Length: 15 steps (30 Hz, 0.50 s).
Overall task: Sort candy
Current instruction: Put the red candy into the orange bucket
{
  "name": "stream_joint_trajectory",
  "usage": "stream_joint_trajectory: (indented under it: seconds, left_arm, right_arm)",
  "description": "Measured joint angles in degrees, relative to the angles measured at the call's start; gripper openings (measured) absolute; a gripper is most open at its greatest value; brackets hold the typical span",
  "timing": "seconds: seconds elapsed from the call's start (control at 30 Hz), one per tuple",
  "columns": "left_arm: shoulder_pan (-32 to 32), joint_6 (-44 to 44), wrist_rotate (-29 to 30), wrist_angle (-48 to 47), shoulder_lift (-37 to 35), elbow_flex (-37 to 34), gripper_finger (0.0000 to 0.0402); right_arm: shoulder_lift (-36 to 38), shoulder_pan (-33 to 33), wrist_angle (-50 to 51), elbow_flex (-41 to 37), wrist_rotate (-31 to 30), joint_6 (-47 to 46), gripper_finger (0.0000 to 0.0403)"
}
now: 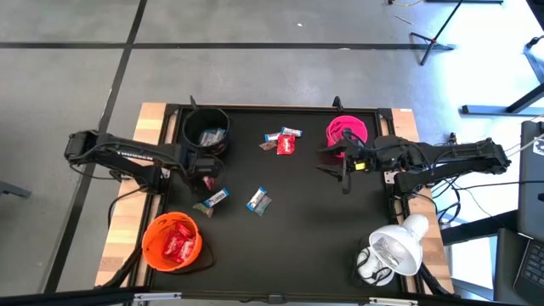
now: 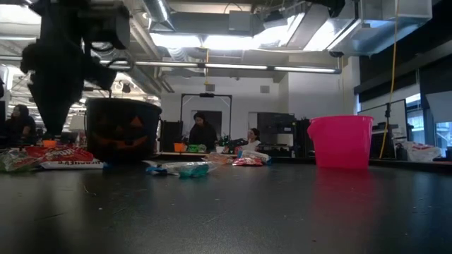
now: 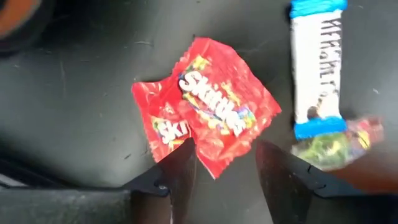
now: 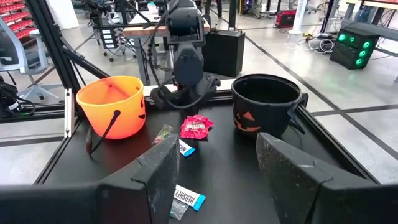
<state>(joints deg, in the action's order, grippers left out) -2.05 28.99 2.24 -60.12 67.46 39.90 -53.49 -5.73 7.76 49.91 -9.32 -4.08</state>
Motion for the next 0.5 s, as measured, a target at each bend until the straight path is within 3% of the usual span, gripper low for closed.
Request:
stream_joint_trajectory:
  seconds: [0.5]
  left_arm:
    - [-2.07,5.52,0.41,8.12,0.03,-6.81,0.0216]
  right_arm:
    - [0.02,0.01,-0.25,0.00,-0.04,-0.05,0.0213]
